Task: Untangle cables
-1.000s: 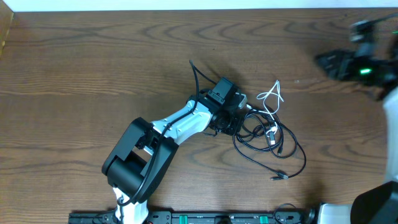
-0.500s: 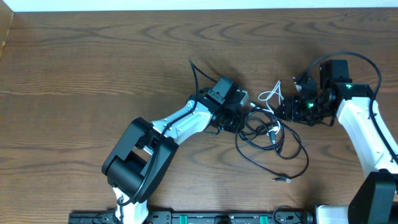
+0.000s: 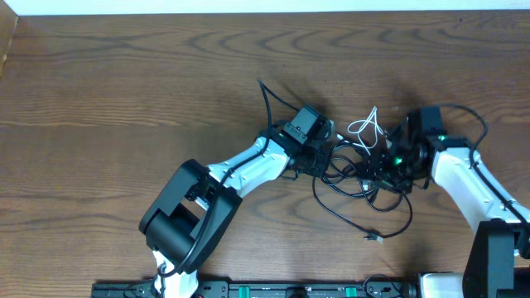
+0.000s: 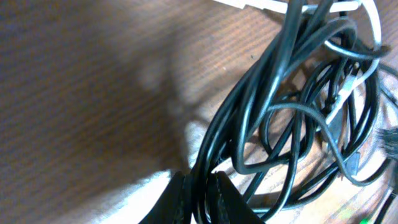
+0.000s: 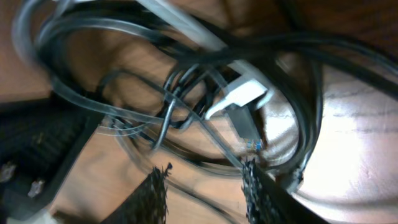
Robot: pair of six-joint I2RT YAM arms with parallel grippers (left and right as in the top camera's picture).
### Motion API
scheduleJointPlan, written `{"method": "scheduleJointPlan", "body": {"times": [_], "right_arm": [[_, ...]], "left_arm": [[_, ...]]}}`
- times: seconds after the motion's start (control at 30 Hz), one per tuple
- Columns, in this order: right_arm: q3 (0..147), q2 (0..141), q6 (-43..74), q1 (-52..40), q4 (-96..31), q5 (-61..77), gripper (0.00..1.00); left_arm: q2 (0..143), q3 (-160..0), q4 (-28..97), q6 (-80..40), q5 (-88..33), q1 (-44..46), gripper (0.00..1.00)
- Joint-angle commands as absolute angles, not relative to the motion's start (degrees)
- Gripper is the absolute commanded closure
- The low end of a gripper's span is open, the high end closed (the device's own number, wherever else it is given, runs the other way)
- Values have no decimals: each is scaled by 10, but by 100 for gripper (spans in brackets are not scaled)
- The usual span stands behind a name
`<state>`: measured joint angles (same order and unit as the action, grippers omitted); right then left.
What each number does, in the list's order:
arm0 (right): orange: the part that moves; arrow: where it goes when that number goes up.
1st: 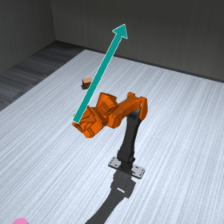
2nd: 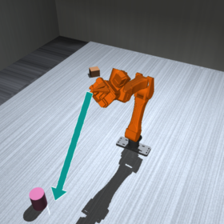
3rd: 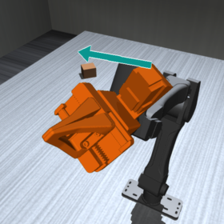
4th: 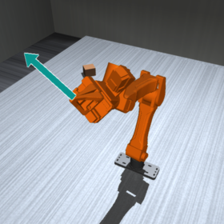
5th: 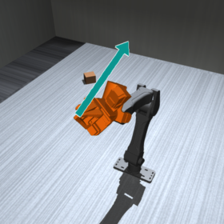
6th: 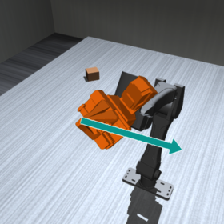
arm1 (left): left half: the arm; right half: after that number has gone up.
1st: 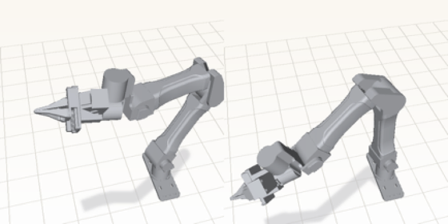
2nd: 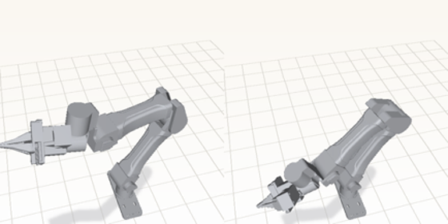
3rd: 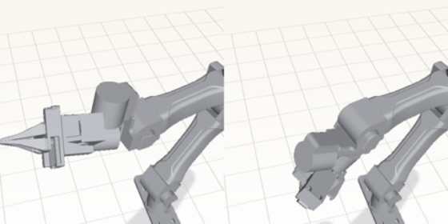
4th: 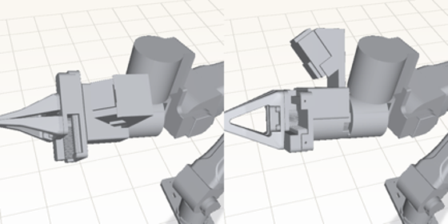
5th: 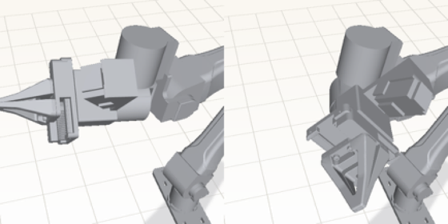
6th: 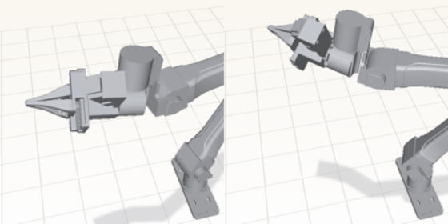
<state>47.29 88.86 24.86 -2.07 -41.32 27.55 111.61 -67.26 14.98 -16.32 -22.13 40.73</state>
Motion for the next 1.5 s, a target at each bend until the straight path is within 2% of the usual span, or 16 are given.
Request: {"method": "scheduleJointPlan", "body": {"times": [0.0,0.3,0.6,0.87,1.03,1.1,1.17,1.23,1.37,1.47], "right_arm": [[431,889,357,-23,-361,265,62],[411,889,446,-23,-278,212,62],[411,902,457,-29,-257,201,63],[414,910,300,-59,-223,247,58],[465,853,222,-43,-279,246,57],[491,820,194,-37,-294,230,52],[510,788,181,-34,-295,207,38],[514,765,165,-34,-275,179,32],[512,787,156,-34,-263,139,33],[512,825,132,-36,-245,166,37]], "left_arm": [[1115,-685,151,-162,-198,422,87],[1116,-685,162,-162,-153,432,92],[1128,-685,162,-162,-154,432,92],[1135,-685,162,-162,-154,432,92],[1135,-685,164,-162,-153,432,92],[1135,-685,164,-162,-153,432,92],[1135,-685,164,-162,-153,432,92],[1135,-685,164,-162,-153,432,93],[1136,-685,164,-162,-153,432,92],[1136,-685,164,-162,-154,432,92]]}}
